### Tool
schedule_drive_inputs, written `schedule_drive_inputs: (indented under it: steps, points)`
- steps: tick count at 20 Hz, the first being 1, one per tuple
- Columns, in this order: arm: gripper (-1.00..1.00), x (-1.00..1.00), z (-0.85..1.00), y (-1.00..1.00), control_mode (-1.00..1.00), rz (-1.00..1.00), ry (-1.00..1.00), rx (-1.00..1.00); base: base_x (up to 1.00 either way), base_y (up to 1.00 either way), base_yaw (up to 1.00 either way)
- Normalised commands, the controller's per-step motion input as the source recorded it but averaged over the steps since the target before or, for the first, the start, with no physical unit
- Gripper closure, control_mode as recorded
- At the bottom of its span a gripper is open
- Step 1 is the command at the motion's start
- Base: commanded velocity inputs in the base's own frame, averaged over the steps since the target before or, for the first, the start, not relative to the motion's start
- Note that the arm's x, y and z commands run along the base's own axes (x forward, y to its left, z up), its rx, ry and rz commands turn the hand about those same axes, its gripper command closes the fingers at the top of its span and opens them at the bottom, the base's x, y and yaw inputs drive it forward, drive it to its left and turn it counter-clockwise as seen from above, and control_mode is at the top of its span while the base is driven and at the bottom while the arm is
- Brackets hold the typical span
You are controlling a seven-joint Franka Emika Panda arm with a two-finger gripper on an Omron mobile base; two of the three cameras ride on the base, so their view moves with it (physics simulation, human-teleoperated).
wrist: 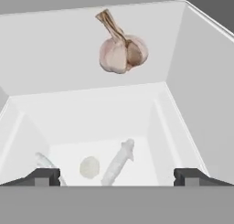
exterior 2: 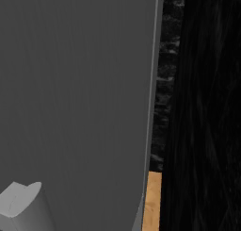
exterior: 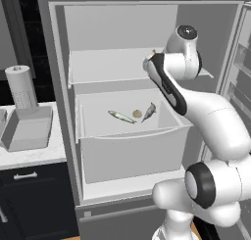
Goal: Place one garlic and one fish in each tupperware on the nearby counter, to pack two identical lunches.
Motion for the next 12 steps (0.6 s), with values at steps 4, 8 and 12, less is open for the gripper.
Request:
schedule_drive_inputs:
  steps: [4, 8, 12]
  points:
    - [-1.0, 0.96, -0.04, -0.19, -1.0, 0.0, 0.0, 0.0, 0.0, 0.0, 0.0]
    - [-1.0, 0.97, -0.03, -0.08, -1.0, 0.0, 0.0, 0.0, 0.0, 0.0, 0.0]
    - [-1.0, 0.96, -0.01, 0.0, -1.0, 0.0, 0.0, 0.0, 0.0, 0.0, 0.0]
